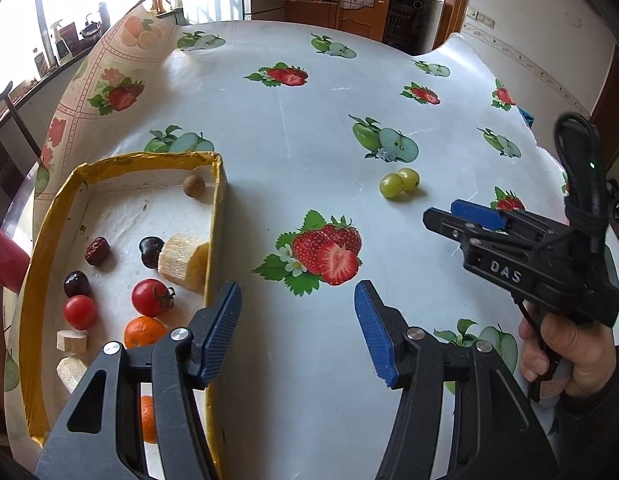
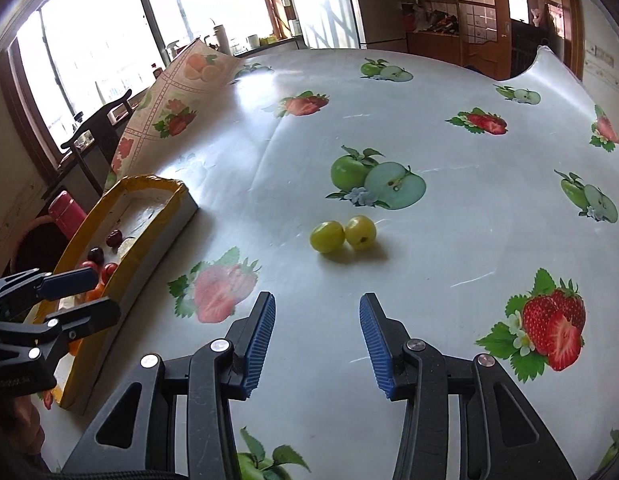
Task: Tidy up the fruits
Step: 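Withdraw both open tools toward the two green grapes, then grasp a green grape with the right tool while the left tool grasps the other grape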
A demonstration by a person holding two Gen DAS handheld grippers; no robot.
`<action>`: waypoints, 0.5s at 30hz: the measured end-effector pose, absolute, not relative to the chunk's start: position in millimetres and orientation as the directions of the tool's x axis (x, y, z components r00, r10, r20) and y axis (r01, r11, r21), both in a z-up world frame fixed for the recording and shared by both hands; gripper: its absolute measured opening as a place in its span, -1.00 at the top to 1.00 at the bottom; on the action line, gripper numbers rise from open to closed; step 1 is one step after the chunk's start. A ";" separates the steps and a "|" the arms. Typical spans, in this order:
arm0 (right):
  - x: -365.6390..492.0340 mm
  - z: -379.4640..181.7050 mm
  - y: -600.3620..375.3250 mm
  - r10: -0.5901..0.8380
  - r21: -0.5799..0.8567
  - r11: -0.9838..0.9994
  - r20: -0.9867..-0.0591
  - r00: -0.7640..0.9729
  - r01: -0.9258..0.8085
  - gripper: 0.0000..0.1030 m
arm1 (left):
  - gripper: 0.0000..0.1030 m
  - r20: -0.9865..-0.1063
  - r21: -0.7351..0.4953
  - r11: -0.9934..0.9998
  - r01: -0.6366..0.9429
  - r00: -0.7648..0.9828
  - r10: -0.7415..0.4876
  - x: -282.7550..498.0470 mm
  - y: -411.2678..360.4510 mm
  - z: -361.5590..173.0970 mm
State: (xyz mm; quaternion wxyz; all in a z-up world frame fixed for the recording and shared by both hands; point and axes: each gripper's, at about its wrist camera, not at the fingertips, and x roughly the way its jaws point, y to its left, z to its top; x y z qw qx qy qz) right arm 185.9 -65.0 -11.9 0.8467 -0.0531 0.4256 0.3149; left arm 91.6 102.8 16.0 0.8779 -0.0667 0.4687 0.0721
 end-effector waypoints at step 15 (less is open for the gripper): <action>257.0 -29.2 -43.2 0.492 0.216 0.802 -0.768 0.411 -0.557 0.53 | -0.12 -0.861 -0.099 0.983 -0.156 0.509 -0.006 149.5 77.0 -12.3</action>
